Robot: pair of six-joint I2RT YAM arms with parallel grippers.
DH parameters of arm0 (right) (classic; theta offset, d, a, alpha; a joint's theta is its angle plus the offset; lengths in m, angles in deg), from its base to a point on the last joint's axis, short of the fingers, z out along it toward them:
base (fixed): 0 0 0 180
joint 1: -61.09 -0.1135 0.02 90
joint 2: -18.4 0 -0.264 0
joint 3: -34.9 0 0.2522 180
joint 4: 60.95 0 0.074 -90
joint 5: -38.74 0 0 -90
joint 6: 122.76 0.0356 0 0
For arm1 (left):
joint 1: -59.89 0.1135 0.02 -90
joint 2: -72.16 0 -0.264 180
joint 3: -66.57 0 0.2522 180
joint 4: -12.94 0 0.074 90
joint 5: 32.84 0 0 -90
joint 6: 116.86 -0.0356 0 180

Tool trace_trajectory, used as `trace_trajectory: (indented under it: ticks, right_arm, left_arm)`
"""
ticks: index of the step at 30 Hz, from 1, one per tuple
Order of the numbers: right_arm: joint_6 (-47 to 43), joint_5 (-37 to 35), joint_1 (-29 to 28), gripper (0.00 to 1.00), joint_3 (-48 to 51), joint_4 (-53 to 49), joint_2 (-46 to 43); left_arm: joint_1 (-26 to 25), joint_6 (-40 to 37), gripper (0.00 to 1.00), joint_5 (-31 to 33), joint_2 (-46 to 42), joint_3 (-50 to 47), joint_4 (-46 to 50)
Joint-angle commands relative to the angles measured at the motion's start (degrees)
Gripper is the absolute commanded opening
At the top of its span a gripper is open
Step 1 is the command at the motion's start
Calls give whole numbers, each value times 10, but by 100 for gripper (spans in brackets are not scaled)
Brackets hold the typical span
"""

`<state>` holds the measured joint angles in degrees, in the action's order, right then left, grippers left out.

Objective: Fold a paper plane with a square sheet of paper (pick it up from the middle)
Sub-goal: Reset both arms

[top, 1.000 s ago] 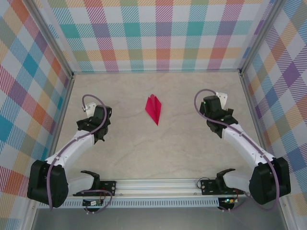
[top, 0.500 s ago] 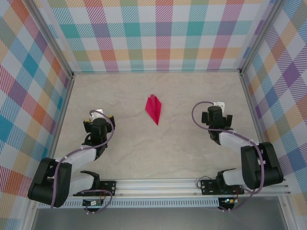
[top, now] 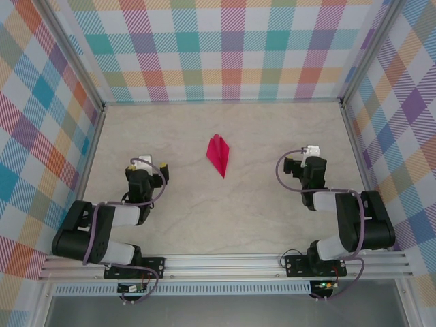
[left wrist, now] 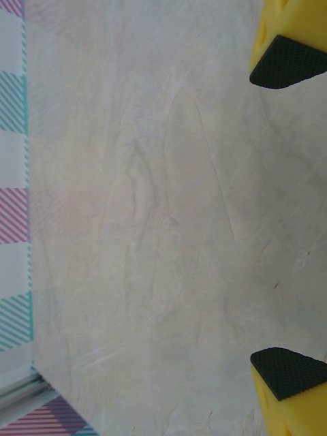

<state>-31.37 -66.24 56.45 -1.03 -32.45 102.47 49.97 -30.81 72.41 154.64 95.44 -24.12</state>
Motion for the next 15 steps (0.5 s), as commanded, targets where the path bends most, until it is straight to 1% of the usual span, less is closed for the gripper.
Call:
trace_trajectory:
  ticks: [1, 4, 5, 6, 7, 8, 9, 10, 11, 15]
  right_arm:
    - [-1, 46, 10, 100, 3, 52, 3]
    - [1, 47, 12, 100, 7, 85, 32]
    - [0, 48, 12, 100, 4, 82, 36]
    - [1, 51, 13, 100, 0, 66, 31]
    - [0, 50, 13, 100, 2, 76, 35]
    - [2, 50, 14, 100, -1, 64, 33]
    - [2, 50, 14, 100, -1, 69, 35]
    - [4, 51, 16, 100, -3, 62, 33]
    - [7, 54, 19, 100, -4, 61, 34]
    - [9, 58, 21, 100, -5, 59, 34]
  left_arm:
    - [13, -2, 100, -18, 44, 25, -52]
    - [14, 4, 100, -10, 67, 30, -67]
    - [17, 9, 100, -10, 63, 31, -55]
    - [20, 13, 100, -8, 67, 28, -69]
    - [23, 20, 100, -4, 64, 29, -61]
    - [27, 25, 100, 1, 65, 33, -52]
    - [29, 33, 100, 12, 67, 46, -30]
    - [32, 42, 100, 26, 69, 70, 13]
    - [36, 46, 100, 21, 71, 79, 29]
    - [38, 47, 100, 19, 70, 77, 24]
